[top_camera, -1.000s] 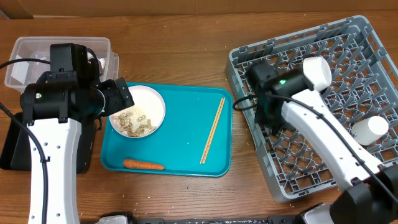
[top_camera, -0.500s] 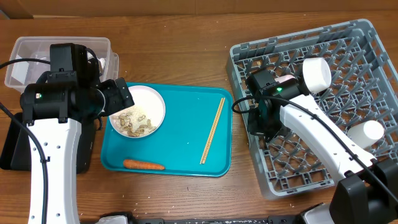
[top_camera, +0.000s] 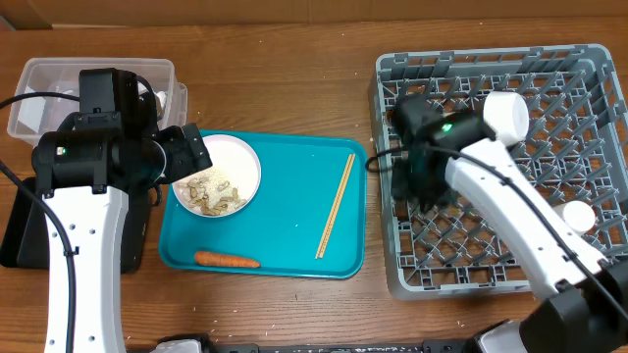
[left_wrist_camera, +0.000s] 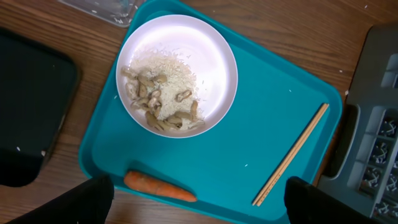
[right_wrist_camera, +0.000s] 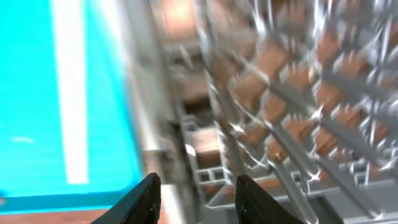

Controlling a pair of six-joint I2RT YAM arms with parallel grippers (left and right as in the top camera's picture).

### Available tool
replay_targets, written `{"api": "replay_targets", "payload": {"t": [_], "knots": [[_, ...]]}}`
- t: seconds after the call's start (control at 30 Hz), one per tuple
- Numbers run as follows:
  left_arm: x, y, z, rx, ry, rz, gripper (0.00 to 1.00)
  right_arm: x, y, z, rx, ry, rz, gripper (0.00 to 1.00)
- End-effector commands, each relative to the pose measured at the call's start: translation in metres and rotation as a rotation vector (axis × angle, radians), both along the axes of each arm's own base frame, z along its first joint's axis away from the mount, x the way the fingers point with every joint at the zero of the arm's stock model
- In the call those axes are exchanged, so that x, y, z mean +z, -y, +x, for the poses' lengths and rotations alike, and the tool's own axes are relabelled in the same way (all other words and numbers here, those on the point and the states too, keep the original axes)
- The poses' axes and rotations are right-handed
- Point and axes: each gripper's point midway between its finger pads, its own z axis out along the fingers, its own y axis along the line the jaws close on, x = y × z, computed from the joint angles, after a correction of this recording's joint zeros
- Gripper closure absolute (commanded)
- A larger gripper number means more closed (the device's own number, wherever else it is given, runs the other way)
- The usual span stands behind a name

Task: Sort waste into correct bins and load items into the dishwasher
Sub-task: 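Release the pink bowl and move the right gripper back over the tray, then lower the right gripper and grasp the wooden chopsticks on the tray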

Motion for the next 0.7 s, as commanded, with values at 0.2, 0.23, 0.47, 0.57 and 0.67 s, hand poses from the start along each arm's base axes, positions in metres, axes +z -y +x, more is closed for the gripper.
{"api": "replay_targets", "payload": {"t": [0.2,0.23,0.47,0.57,0.67], "knots": [[0.009,-0.002,0.0,-0.018,0.029,0.014,0.1,0.056,-0.073,0.036,0.071,0.18,0.296,0.61],[0.009,-0.002,0.0,-0.018,0.029,0.014,0.1,0.048,-0.078,0.034,0.074,0.159,0.294,0.6],[0.009,-0.002,0.0,-0.017,0.029,0.014,0.1,-0.009,-0.113,0.008,0.133,0.018,0.234,0.59],[0.009,-0.002,0.0,-0.018,0.028,0.014,0.1,-0.035,-0.12,0.003,0.11,-0.022,0.192,0.59],[0.009,-0.002,0.0,-0.018,0.027,0.014,0.1,-0.054,-0.127,0.0,0.107,-0.056,0.17,0.59]]}}
